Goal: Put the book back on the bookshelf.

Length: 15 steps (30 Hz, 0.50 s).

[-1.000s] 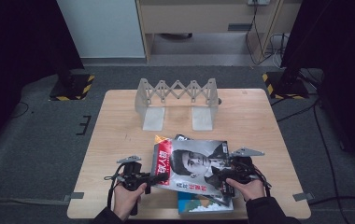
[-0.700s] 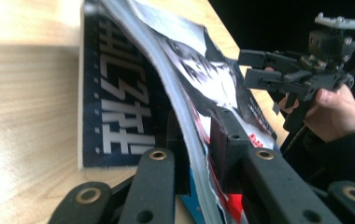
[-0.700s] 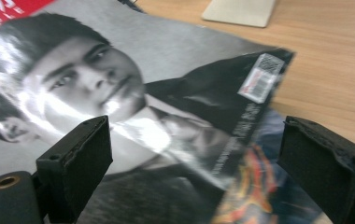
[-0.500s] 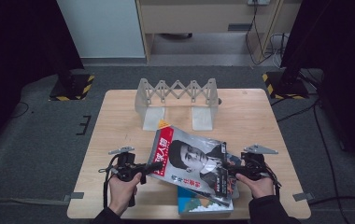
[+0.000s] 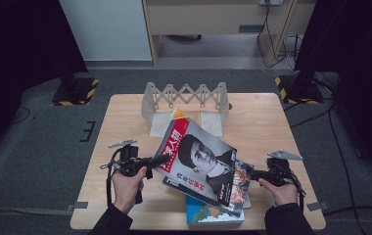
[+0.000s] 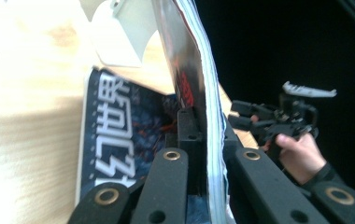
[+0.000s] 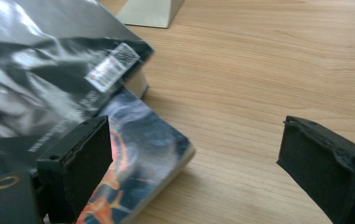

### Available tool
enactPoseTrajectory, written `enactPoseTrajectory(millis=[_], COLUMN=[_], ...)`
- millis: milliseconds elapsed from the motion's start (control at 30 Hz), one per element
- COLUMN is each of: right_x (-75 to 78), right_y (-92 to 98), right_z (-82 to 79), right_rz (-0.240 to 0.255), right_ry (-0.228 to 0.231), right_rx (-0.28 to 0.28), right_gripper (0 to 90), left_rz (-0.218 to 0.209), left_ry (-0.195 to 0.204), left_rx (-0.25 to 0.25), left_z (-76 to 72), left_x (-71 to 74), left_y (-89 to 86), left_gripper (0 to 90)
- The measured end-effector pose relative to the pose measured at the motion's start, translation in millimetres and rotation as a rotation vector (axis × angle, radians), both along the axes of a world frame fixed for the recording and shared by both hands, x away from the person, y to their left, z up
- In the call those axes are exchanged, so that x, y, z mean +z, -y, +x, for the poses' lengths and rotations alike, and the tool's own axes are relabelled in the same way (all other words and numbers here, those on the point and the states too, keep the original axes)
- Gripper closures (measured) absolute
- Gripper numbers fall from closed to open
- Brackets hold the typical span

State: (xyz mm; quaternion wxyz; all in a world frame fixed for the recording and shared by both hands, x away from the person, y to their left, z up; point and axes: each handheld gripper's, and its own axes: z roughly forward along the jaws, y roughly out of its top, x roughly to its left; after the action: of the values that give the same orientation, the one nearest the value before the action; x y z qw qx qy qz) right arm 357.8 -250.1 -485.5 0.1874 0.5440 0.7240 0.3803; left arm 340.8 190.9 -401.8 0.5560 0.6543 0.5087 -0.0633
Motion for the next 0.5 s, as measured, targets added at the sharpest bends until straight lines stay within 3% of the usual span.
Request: enactPoseTrajectory(millis=[200, 367, 500], right_x=[-1.1, -2.4, -3.7], right_y=[11.0, 18.9, 22.5], right_z=[2.1, 3.7, 5.2], right_rz=[-0.011, -0.024, -0.035], right_ry=[-0.002, 0.001, -0.001], right_rx=[-0.032, -0.048, -0.056], right_gripper=[9.4, 9.3, 8.8], left_rz=[-0.087, -0.082, -0.12], left_ry=[-0.001, 0.009, 0.015], left_rx=[-0.005, 0.001, 0.004], left_z=[6.8, 9.5, 12.6], left_x=[21.5, 32.1, 37.5], left_y=[0.2, 4.9, 4.0], left_gripper=[85.8, 85.8, 85.8])
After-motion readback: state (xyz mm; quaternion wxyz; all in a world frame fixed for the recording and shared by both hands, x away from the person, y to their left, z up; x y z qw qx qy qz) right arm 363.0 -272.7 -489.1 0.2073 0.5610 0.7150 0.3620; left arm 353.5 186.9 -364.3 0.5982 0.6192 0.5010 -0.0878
